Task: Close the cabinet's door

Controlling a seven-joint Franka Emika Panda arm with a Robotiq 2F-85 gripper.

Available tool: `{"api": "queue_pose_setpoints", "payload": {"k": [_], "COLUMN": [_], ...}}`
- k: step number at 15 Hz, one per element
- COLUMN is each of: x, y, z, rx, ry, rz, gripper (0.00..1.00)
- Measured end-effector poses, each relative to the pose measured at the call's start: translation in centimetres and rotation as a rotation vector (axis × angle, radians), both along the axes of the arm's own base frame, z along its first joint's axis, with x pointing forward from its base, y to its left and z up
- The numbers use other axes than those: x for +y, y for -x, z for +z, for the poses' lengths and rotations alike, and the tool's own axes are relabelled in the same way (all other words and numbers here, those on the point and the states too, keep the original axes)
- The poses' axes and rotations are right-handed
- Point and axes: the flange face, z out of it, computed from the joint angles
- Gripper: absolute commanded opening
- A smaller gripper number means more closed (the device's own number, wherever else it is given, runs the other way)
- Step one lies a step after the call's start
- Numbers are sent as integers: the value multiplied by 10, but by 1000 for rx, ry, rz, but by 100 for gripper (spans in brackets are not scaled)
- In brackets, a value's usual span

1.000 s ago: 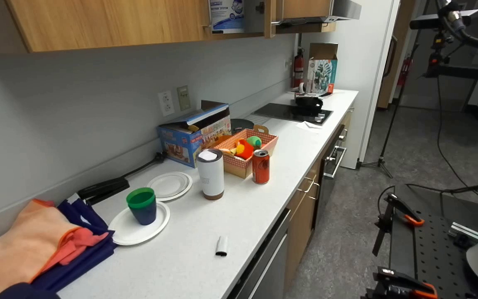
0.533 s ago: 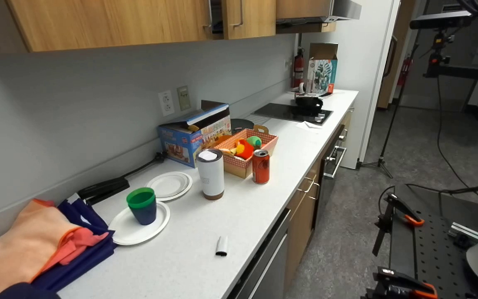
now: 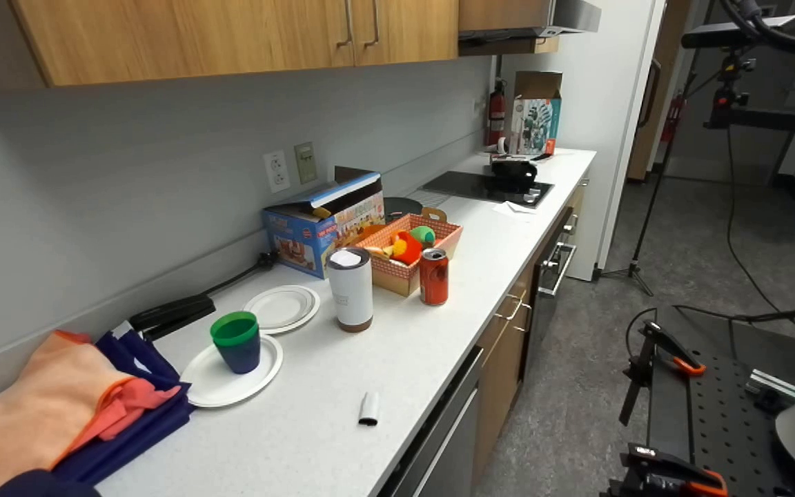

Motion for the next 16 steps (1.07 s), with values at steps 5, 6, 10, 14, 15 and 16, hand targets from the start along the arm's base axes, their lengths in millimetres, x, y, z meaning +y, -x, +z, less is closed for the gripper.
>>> {"api": "queue_pose_setpoints", "payload": {"k": [5,6,10,14,15,16], "x": [-23,-23,-17,-8,-7,-7], "y": [2,3,9,25,32,40], "z": [-39,-49,-79,-96,-98,-99], "rx": [91,110,169,199,202,202], "ry": [-45,-58,-101,-144,-156,-165], "rz": [-137,-157,-219,-249,-255,-260], "gripper": [100,100,100,100,100,100]}}
